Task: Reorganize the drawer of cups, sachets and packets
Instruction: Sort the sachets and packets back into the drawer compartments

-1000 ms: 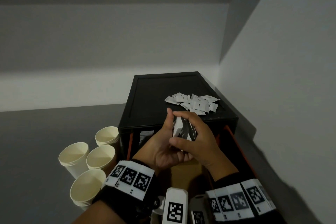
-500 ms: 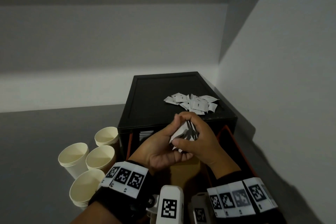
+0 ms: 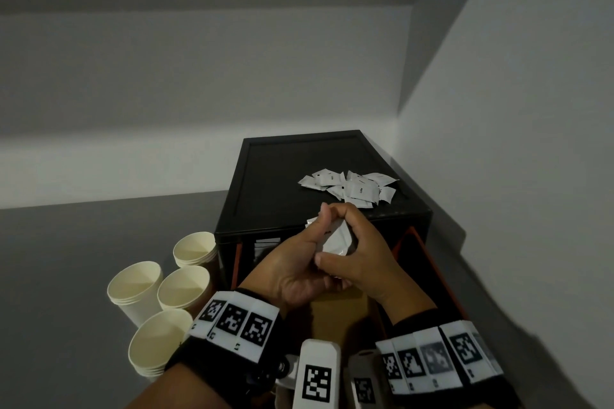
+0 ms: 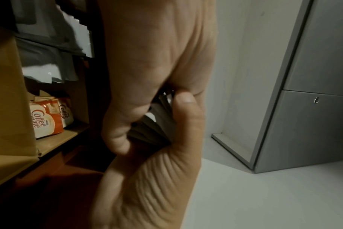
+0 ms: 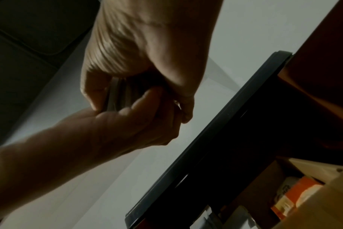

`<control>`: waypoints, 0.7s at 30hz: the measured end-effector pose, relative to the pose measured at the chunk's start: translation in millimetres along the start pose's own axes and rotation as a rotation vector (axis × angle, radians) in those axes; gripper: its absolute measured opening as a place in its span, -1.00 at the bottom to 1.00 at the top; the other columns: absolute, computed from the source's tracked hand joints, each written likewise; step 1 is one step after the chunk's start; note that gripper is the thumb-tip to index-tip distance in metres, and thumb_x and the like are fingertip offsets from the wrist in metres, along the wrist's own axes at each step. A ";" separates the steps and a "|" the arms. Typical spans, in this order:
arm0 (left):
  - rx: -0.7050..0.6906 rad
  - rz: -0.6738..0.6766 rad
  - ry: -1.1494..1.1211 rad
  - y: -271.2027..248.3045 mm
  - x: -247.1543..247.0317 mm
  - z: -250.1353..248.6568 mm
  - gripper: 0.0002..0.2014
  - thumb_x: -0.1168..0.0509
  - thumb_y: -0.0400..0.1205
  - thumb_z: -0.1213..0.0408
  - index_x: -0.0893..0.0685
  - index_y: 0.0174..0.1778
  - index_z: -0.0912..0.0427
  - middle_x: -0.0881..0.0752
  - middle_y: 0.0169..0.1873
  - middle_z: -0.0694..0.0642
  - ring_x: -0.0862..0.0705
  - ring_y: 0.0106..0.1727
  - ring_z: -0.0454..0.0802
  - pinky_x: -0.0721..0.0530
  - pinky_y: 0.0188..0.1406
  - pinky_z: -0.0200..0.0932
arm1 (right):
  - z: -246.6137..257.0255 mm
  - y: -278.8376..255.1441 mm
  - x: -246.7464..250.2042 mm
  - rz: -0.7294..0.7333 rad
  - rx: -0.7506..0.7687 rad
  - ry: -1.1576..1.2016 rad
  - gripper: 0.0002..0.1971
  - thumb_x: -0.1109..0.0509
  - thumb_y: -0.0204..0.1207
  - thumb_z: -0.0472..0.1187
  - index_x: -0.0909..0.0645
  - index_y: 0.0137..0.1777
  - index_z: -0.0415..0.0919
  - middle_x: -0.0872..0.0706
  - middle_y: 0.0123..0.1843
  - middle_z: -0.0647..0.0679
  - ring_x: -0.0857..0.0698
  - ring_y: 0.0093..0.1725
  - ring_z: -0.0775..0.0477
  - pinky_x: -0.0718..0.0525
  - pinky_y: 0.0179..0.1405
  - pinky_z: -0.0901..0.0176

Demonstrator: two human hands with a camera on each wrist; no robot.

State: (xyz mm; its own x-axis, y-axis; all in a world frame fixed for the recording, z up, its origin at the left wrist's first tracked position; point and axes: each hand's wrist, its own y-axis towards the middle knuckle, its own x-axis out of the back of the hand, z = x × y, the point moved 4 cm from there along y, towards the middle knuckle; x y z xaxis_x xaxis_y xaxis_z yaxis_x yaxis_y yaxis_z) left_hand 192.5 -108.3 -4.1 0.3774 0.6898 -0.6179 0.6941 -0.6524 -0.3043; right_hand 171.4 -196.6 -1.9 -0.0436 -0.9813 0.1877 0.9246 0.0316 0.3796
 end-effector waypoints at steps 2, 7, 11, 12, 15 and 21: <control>0.020 -0.017 0.051 0.9 1.2 1.2 -0.49 -0.28 0.39 -0.20 -0.72 0.04 0.14 -0.77 -0.14 0.15 -0.72 -0.04 0.10 -0.52 0.29 0.12 | -1.4 1.0 1.1 -0.011 0.021 -0.051 -0.48 -0.46 0.03 0.04 -0.46 0.06 0.14 -0.64 0.03 0.02 -0.68 -0.04 0.14 -0.67 -0.16 0.33; 0.067 0.022 0.059 -4.9 8.2 2.0 -0.56 -0.35 0.46 0.07 -0.65 0.24 0.14 -0.71 -0.02 0.23 -0.71 -0.09 0.14 -0.57 -0.03 0.08 | -0.5 1.1 2.5 0.001 0.065 -0.108 -0.55 -0.46 0.03 0.04 -0.49 -0.03 0.09 -0.56 0.06 0.03 -0.64 -0.06 0.18 -0.70 -0.19 0.22; 0.091 0.061 -0.055 -11.0 4.9 -0.2 -0.71 -0.29 0.47 0.20 -0.68 0.06 0.22 -0.75 -0.12 0.23 -0.71 -0.11 0.16 -0.52 0.03 0.10 | 2.0 0.2 4.6 0.042 0.066 -0.022 -0.32 -0.59 -0.06 0.10 -0.50 0.12 0.07 -0.56 0.16 0.12 -0.62 0.08 0.23 -0.61 -0.05 0.36; 0.094 0.069 -0.080 -11.2 4.4 -1.1 -0.72 -0.27 0.48 0.19 -0.69 0.03 0.23 -0.75 -0.13 0.23 -0.70 -0.10 0.16 -0.52 0.05 0.09 | 2.8 0.4 6.2 0.042 0.058 0.019 -0.21 -0.63 -0.13 0.13 -0.46 0.19 0.15 -0.55 0.20 0.14 -0.61 0.12 0.26 -0.60 -0.02 0.41; 0.116 0.092 -0.103 -10.4 4.8 -2.2 -0.67 -0.24 0.49 0.14 -0.70 0.05 0.26 -0.76 -0.06 0.28 -0.75 -0.11 0.21 -0.64 0.02 0.08 | 2.4 1.7 11.4 0.009 0.047 0.063 0.06 -0.63 -0.32 0.40 -0.31 0.31 0.39 -0.46 0.32 0.21 -0.53 0.24 0.34 -0.59 0.07 0.46; 0.112 0.138 -0.243 -8.6 4.0 -0.7 -0.57 -0.22 0.52 0.03 -0.75 0.02 0.33 -0.76 -0.03 0.28 -0.78 -0.13 0.21 -0.73 -0.11 0.19 | 1.9 -1.7 4.3 0.036 0.076 0.091 0.08 -0.72 -0.25 0.18 -0.32 0.38 0.31 -0.49 0.35 0.16 -0.58 0.27 0.29 -0.59 0.13 0.42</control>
State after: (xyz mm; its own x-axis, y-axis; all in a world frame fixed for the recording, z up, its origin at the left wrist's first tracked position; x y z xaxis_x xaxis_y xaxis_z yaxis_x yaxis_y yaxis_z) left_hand 188.5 -99.7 -3.4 0.2965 0.5052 -0.8104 0.5690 -0.7750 -0.2750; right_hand 168.9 -200.5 0.0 0.0268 -0.9923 0.1209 0.8935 0.0781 0.4422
